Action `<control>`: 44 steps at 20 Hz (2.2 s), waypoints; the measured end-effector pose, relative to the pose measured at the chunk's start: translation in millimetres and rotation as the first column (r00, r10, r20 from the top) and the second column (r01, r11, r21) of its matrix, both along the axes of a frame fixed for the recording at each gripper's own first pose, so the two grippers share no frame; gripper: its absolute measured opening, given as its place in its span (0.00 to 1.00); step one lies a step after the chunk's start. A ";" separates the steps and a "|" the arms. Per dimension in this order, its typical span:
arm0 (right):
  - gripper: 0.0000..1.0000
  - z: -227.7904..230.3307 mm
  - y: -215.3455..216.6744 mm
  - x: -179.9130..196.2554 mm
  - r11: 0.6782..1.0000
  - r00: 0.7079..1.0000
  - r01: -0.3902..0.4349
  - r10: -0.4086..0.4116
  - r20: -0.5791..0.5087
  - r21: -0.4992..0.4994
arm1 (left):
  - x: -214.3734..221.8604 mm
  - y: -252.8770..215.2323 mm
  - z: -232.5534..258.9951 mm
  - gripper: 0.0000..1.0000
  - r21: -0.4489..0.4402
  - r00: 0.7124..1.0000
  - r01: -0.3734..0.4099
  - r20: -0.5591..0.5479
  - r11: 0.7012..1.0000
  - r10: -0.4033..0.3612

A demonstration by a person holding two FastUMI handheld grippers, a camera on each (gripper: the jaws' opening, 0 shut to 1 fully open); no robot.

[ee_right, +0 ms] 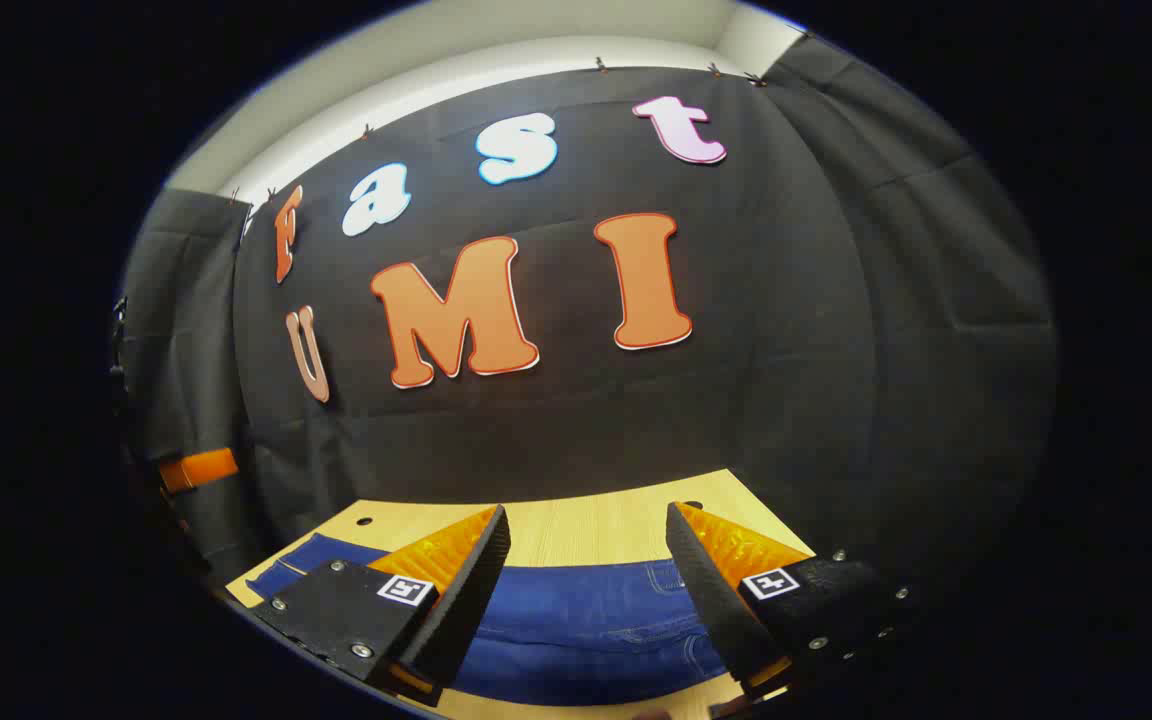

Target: Grasp the waist and the cuffs of the jeans and fold them to make the two legs overlap; first hold the waist and fold one-third of the jeans toward the cuffs, then hold the cuffs and fold the remaining one-third in the same direction to finish folding.

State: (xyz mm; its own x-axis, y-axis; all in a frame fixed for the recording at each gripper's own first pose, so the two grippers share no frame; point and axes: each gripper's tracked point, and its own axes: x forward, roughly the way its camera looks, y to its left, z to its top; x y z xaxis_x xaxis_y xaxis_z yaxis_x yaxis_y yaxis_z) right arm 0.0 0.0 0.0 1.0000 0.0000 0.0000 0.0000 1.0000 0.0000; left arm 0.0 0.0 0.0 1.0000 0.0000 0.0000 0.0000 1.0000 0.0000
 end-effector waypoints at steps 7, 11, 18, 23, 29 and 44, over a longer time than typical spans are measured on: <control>0.97 -0.4 51.2 -19.2 0.999 0.999 -0.025 0.024 -0.042 -0.033 | -19.1 71.4 42.6 0.97 -0.052 0.997 -0.071 0.014 0.996 0.072; 0.96 -4.4 30.1 -35.7 0.999 0.999 0.015 -0.017 -0.040 -0.051 | -6.0 52.7 72.2 0.94 -0.069 0.996 -0.006 0.085 0.998 0.011; 1.00 -3.6 -43.0 -62.4 0.977 0.978 0.207 -0.208 -0.023 -0.045 | 39.9 -1.2 69.8 0.94 -0.122 0.989 0.108 0.117 0.987 -0.094; 0.97 -5.4 -11.0 -40.7 0.978 0.987 0.153 -0.159 -0.033 -0.144 | 11.6 57.1 57.2 0.94 0.025 0.993 -0.004 0.115 1.000 0.001; 0.96 -11.2 50.8 -14.1 0.982 0.998 0.012 -0.023 -0.058 -0.188 | -30.6 142.2 18.0 0.94 0.149 0.988 -0.143 0.079 0.978 0.133; 0.97 -58.8 40.3 -21.8 0.968 0.984 0.019 -0.063 -0.167 -0.252 | -55.2 186.2 -188.4 0.99 0.808 0.931 0.276 -0.360 0.521 0.064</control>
